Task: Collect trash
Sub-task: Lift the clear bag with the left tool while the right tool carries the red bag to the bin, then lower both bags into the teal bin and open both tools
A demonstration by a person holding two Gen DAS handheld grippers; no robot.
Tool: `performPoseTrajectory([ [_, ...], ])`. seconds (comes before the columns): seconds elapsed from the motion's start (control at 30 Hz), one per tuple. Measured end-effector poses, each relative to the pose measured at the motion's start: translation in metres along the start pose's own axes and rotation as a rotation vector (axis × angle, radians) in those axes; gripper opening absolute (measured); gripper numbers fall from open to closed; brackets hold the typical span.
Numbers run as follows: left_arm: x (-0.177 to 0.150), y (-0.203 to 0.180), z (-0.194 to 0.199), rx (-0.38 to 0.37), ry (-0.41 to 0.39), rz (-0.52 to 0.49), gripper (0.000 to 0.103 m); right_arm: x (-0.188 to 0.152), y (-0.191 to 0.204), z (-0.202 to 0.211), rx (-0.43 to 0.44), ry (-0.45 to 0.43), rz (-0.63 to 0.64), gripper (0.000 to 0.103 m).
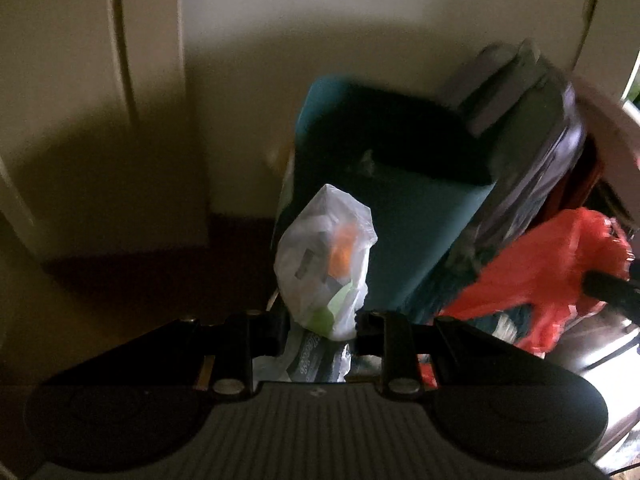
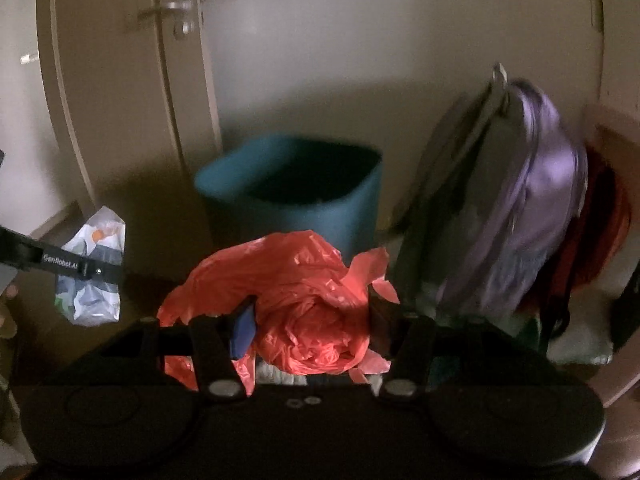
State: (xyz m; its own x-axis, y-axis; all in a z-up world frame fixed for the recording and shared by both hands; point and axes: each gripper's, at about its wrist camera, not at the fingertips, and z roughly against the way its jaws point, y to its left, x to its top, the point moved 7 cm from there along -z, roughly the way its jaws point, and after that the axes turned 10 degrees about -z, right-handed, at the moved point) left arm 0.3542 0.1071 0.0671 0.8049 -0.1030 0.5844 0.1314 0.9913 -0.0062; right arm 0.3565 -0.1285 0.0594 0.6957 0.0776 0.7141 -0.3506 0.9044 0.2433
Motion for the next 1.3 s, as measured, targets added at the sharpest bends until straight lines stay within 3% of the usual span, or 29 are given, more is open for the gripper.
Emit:
performPoseTrajectory([
  [0.3, 0.094, -0.02, 0.025, 0.05, -0.131, -0.045, 0.027, 0.082, 0.017, -0.019, -0.079, -0.147, 0.086, 0.057],
  [0.53, 0.152, -0.024, -0.004, 0.048, -0.179, -0.039, 0.027, 0.121, 0.025, -0.053, -0.175, -0.194, 0.157, 0.057],
  [0.77, 0.171, -0.023, -0.06, 0.035, -0.12, -0.031, 0.027, 0.121, 0.025, -0.107, -0.205, -0.131, 0.22, 0.057],
  [1.03, 0.167, -0.021, -0.137, 0.023, 0.008, -0.011, 0.027, 0.094, 0.035, -0.166, -0.151, 0.009, 0.342, 0.057],
  [1.3, 0.155, -0.027, -0.187, 0.02, 0.121, -0.044, 0.027, 0.074, 0.039, -0.195, -0.072, 0.102, 0.392, 0.057],
])
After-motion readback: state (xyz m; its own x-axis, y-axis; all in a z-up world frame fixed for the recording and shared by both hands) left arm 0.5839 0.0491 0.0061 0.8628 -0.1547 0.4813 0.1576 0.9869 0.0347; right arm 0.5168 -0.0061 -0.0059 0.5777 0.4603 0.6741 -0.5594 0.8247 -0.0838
